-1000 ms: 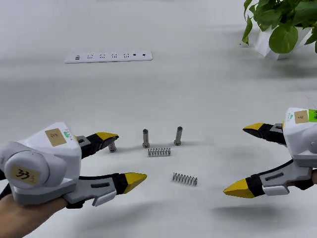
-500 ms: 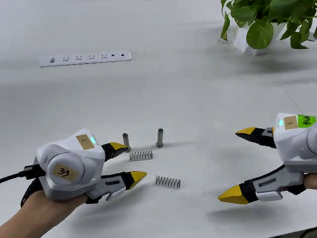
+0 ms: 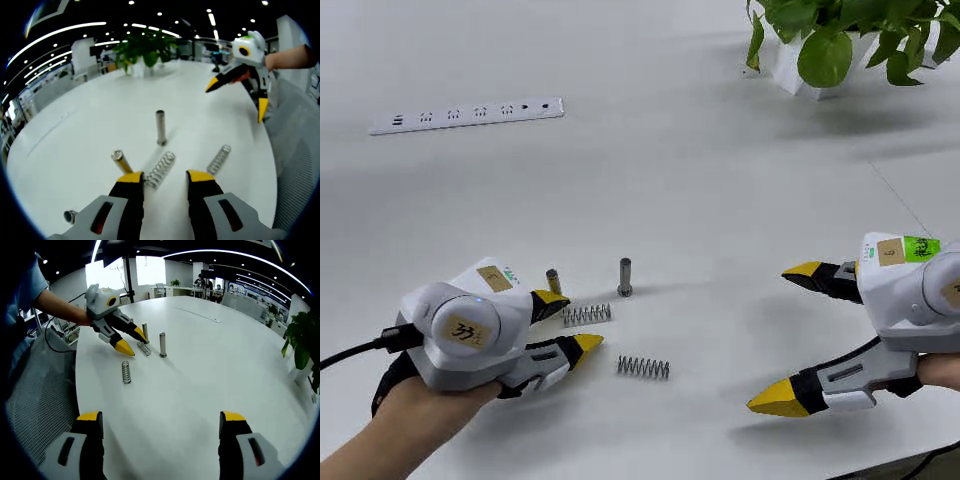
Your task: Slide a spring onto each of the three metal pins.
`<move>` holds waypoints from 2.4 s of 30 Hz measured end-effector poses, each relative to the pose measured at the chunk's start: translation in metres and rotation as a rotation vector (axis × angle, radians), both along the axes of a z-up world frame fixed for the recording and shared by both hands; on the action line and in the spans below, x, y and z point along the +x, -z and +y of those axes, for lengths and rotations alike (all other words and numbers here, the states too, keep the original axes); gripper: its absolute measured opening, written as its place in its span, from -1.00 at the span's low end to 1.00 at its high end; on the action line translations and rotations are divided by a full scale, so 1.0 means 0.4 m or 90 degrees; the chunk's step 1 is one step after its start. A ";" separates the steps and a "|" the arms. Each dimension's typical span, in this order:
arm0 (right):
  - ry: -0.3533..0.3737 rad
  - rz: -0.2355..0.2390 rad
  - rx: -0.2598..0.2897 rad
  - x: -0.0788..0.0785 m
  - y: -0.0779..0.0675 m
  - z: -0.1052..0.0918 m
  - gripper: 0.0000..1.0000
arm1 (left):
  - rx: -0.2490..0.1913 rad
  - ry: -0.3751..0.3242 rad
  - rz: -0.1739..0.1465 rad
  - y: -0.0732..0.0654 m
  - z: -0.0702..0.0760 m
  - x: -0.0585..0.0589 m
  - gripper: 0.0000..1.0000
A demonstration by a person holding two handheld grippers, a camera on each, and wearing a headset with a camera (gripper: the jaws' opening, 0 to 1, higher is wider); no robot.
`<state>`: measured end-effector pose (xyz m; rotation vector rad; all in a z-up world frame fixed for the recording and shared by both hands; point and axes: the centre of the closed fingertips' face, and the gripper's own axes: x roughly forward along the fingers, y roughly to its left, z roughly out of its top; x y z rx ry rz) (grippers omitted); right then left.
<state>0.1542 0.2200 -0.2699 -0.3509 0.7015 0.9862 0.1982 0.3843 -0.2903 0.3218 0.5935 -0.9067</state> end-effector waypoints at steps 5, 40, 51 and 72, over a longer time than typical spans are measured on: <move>0.008 0.000 0.007 0.002 -0.002 0.002 0.96 | 0.004 -0.007 0.006 0.009 0.004 -0.001 -0.40; 0.021 -0.002 0.026 -0.008 -0.011 0.039 0.94 | 0.115 0.070 -0.008 0.012 0.024 -0.022 -0.73; 0.022 -0.009 0.032 -0.015 -0.024 0.044 0.93 | 0.147 0.091 0.026 0.016 0.023 -0.026 -0.77; 0.019 -0.013 0.056 -0.051 -0.046 0.082 0.91 | 0.012 -0.013 0.050 0.009 0.049 -0.066 -0.79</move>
